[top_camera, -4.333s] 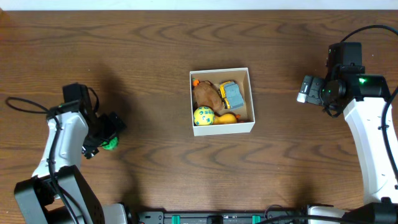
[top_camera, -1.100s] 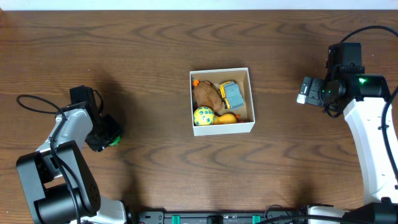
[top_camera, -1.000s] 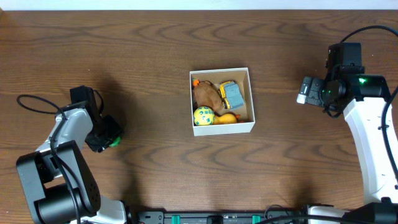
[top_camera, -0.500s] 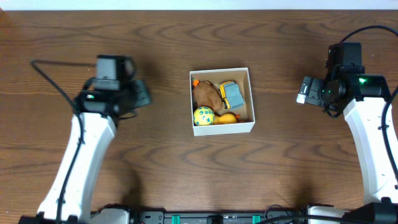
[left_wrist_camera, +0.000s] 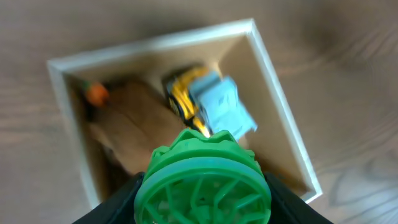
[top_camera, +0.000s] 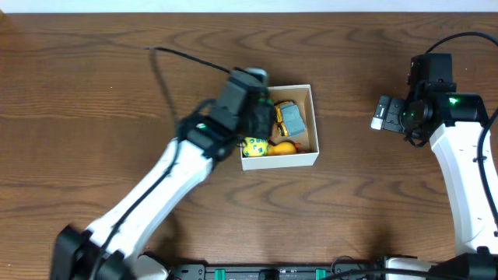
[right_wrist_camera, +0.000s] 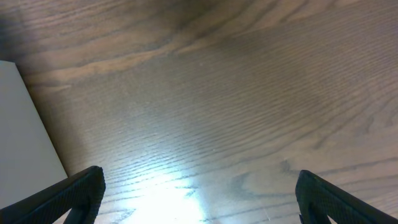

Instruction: Pack container

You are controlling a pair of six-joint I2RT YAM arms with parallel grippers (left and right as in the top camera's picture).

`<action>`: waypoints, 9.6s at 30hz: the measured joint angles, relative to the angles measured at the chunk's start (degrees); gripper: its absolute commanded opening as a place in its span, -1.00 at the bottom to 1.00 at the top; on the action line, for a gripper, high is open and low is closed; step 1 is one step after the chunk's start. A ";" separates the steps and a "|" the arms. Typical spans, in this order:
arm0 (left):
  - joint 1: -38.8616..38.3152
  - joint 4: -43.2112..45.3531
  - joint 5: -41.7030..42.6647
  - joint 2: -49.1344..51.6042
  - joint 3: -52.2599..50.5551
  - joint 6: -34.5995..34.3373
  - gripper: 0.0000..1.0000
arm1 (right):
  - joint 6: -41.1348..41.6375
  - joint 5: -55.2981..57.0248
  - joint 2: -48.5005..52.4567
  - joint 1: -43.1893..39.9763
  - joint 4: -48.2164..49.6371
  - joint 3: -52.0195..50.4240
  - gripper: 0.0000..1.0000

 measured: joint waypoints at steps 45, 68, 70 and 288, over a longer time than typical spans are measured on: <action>0.52 -14.49 0.02 2.73 0.52 6.01 -0.88 | -0.39 0.00 0.00 -0.04 -0.22 0.00 0.99; 0.61 -18.84 -1.97 3.78 6.47 6.45 -0.87 | -0.39 0.00 0.00 -0.04 -0.44 0.00 0.99; 0.59 -19.69 -3.48 0.39 8.50 6.45 -0.86 | -0.39 0.00 0.00 -0.04 -0.42 0.00 0.98; 32.57 14.03 -9.20 -87.58 -56.96 28.61 0.96 | -20.50 -8.66 -83.25 4.48 56.41 -74.42 0.99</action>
